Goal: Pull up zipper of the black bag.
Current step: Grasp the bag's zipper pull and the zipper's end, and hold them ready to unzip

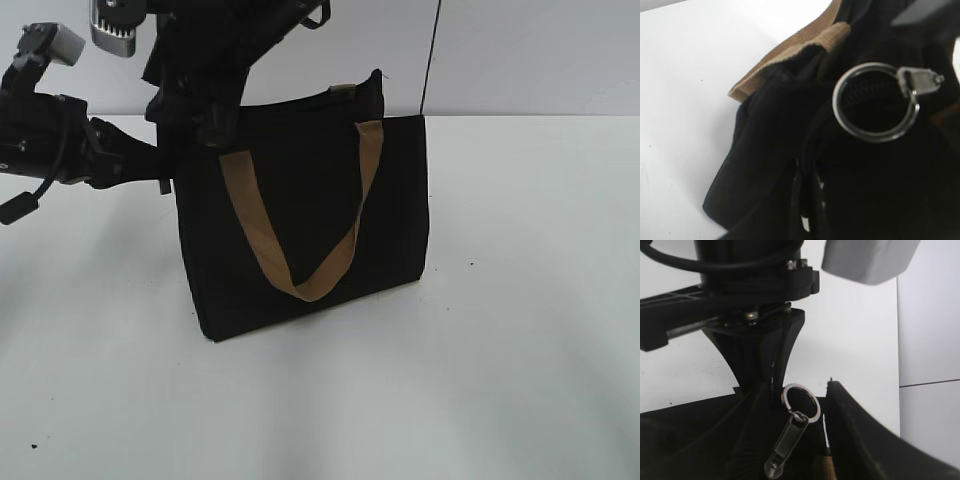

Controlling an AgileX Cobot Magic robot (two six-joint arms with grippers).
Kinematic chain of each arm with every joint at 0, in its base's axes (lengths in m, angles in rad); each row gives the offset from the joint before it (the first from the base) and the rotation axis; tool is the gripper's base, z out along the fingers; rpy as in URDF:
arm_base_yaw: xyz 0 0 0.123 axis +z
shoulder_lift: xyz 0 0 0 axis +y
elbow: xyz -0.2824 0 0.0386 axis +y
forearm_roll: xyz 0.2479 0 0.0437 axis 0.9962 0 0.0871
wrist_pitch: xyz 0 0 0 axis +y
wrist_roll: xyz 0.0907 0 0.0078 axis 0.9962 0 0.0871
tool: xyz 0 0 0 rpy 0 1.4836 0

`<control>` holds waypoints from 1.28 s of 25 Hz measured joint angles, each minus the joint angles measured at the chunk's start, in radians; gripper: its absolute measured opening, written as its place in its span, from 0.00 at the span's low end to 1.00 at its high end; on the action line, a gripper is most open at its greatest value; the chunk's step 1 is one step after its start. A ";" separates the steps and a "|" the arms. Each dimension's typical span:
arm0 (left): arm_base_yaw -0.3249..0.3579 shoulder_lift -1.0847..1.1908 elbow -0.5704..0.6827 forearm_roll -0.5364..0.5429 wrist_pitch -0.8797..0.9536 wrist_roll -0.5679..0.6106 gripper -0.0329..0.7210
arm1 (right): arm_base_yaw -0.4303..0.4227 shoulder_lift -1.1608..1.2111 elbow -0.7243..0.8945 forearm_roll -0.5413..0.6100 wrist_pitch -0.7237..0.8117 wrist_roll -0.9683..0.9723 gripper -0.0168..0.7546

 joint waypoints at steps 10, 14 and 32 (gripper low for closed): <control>0.000 0.000 0.000 -0.002 0.024 0.000 0.06 | 0.001 0.018 0.001 -0.014 -0.035 -0.055 0.40; 0.000 0.000 0.000 -0.002 0.031 0.000 0.06 | 0.001 0.021 0.001 -0.014 -0.038 -0.057 0.40; 0.000 0.000 0.000 -0.001 0.038 0.000 0.06 | 0.002 0.047 0.001 -0.008 -0.037 0.012 0.28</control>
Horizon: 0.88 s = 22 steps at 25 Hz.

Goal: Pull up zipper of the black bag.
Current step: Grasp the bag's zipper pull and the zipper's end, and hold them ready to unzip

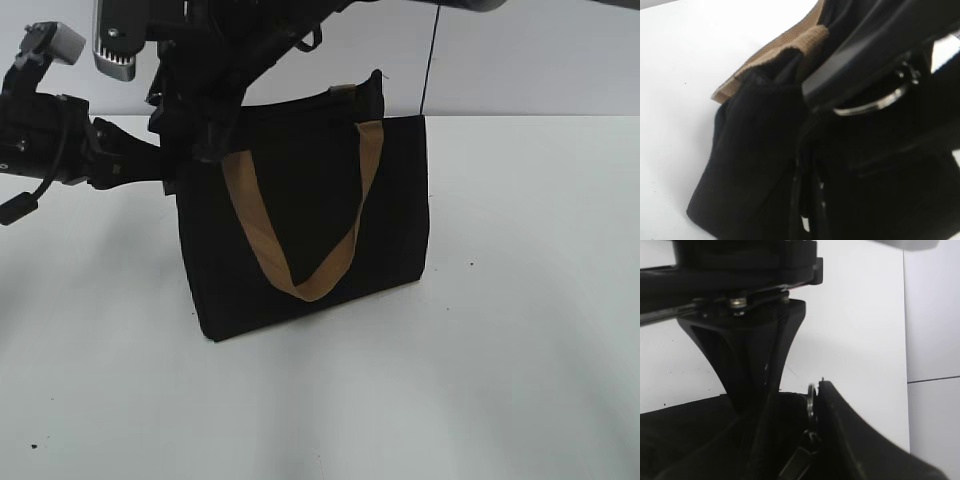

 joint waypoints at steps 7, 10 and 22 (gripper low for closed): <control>0.000 0.000 0.000 0.000 -0.014 0.000 0.06 | 0.000 -0.015 0.000 0.016 -0.001 0.111 0.28; 0.000 0.000 0.000 0.000 -0.016 0.000 0.06 | 0.000 -0.016 0.000 0.023 -0.001 0.142 0.27; 0.000 0.000 0.000 0.000 -0.016 0.000 0.06 | 0.000 -0.016 0.000 0.023 -0.002 0.170 0.10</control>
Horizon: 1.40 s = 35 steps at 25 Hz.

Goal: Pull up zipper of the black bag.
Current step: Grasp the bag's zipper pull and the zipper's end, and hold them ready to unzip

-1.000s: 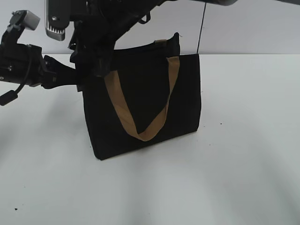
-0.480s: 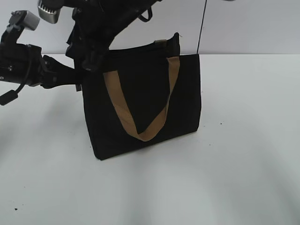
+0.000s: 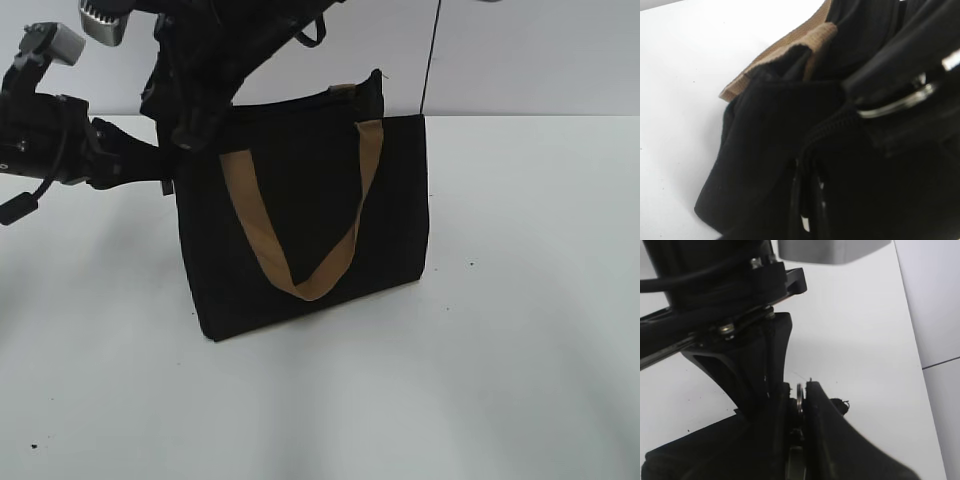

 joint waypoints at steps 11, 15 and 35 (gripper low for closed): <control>0.000 0.000 0.000 -0.001 0.004 0.000 0.06 | -0.001 -0.009 0.000 0.020 0.001 0.087 0.10; 0.000 0.000 0.000 -0.001 0.006 0.000 0.06 | -0.003 -0.009 0.001 0.030 0.002 0.091 0.10; 0.000 -0.001 0.000 0.023 0.012 0.002 0.06 | -0.003 -0.009 0.003 0.036 0.002 0.155 0.09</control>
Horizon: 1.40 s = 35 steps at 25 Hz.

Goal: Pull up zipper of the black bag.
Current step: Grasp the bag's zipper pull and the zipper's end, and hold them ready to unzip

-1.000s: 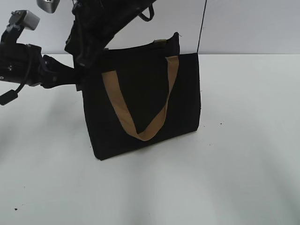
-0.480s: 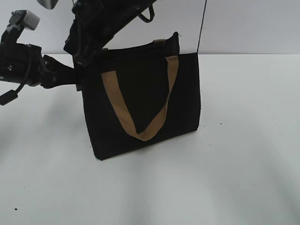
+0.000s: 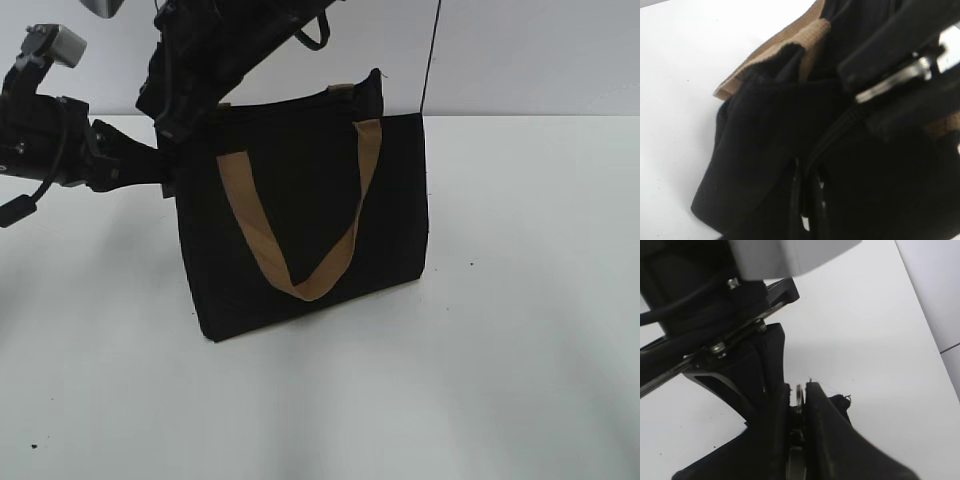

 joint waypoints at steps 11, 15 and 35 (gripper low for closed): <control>0.000 0.000 0.000 0.002 0.001 0.000 0.06 | 0.000 0.000 0.000 0.000 0.001 0.028 0.10; 0.000 0.000 -0.001 0.002 0.002 0.000 0.06 | 0.000 0.000 0.000 0.000 -0.001 0.028 0.10; 0.000 0.000 -0.001 0.010 0.002 0.000 0.06 | 0.000 -0.007 0.000 0.018 -0.040 0.030 0.23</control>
